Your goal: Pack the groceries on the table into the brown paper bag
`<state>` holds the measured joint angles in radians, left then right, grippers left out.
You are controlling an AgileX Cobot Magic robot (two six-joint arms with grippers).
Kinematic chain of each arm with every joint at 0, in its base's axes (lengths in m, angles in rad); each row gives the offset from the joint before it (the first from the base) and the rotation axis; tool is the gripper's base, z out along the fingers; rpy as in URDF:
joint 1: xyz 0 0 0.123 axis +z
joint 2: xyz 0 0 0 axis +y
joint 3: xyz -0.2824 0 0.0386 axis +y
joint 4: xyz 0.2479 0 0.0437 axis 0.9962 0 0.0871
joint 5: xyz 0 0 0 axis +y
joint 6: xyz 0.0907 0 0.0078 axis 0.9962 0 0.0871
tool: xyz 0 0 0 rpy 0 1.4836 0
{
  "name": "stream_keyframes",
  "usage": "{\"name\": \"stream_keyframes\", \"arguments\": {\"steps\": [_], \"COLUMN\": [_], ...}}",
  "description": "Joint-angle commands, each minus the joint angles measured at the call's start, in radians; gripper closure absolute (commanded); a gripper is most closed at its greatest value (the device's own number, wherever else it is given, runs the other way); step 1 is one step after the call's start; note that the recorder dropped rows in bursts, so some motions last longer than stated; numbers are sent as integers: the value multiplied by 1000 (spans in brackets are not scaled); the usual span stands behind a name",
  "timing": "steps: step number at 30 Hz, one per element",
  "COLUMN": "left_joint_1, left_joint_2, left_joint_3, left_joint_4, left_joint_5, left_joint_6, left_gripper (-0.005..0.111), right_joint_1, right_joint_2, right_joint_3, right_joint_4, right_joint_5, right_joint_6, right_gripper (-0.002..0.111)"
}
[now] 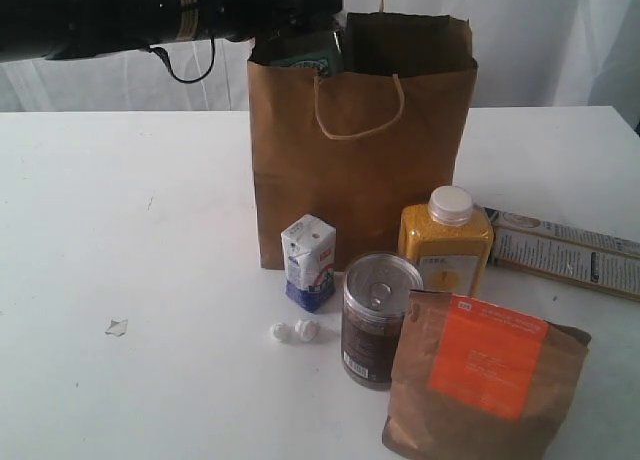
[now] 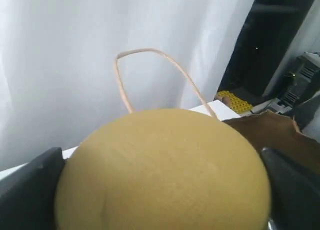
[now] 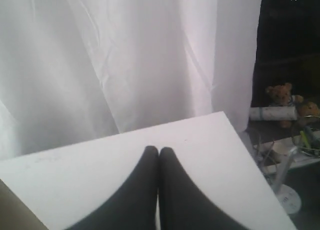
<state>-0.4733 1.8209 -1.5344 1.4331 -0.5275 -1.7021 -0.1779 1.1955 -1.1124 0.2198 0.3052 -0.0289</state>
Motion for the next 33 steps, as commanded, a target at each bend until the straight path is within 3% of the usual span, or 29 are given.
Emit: {"name": "stream_keyframes", "arguments": {"steps": [1,4,8,11,24,28,33], "left_joint_1": [0,0,0,0,2,8,21], "left_joint_2": [-16,-16,-16,-16,-16,-18,-18], "left_joint_3": [-13,-13,-13,-13,-13,-13,-13], "left_joint_4": [-19,-19,-19,-19,14,16,16], "left_joint_5": [-60,-114,-124,-124,-179,-220,-299], "left_joint_6": [-26,-26,-26,-26,-26,-26,-26], "left_gripper": [1,1,1,1,1,1,2], "right_joint_1": [15,65,120,130,130,130,130], "right_joint_2": [-3,50,161,232,200,159,122], "right_joint_3": [-48,-126,-265,-349,-377,-377,-377], "right_joint_4": [202,425,828,942,731,508,147], "right_joint_5": [-3,64,343,485,522,524,625], "right_joint_6": [-12,-225,-619,-657,-619,-606,-370], "right_gripper": [108,108,108,108,108,108,108]}}
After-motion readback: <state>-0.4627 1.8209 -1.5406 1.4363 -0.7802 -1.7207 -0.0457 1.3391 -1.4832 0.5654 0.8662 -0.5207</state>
